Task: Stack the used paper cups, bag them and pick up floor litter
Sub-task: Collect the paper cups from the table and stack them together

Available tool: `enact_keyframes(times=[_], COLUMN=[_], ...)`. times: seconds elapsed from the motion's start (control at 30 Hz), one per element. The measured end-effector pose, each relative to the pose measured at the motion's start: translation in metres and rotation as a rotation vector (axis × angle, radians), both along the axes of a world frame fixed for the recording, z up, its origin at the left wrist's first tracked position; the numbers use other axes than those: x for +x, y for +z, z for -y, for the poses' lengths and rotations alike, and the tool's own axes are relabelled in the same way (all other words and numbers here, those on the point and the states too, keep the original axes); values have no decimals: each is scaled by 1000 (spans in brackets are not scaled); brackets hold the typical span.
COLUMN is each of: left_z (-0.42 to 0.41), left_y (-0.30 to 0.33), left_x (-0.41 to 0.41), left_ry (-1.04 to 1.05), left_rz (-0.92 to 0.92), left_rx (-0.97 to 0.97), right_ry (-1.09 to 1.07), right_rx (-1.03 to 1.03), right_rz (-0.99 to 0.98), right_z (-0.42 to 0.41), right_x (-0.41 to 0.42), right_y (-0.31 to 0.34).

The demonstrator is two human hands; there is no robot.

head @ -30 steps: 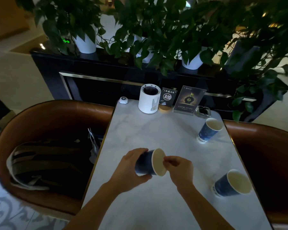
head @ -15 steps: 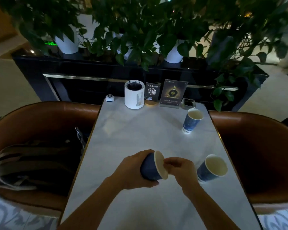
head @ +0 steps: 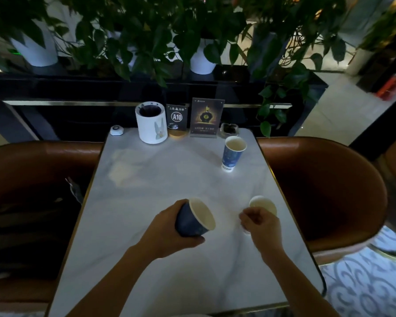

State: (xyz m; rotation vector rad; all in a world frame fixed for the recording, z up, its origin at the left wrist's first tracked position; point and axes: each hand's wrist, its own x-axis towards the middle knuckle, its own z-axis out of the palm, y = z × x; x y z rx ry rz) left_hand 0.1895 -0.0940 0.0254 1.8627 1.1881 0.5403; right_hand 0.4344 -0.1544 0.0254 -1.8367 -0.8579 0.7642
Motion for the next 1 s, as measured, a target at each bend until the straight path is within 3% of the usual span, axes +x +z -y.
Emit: enact_keyframes(times=[0.3,0.67,0.77,0.87,1.0], left_z=[0,1,4,7,12], left_y=[-6,-11,-12,-11,-10], left_x=[10,16,15,13,12], left_ry=[-6,-1,-3,16,37], left_rz=[14,30,35,52,68], left_rx=[-57,-76,-75,-68,-102], right_ry=[-70,220,205,162,105], right_rx=[16,-132,-213,-239,-100], right_rz=[364,790,790,632,514], right_z=[-4,0,0,0,3], right_x=[44,48,51,53,49], right_y=[0,-26,-34,-38,-20])
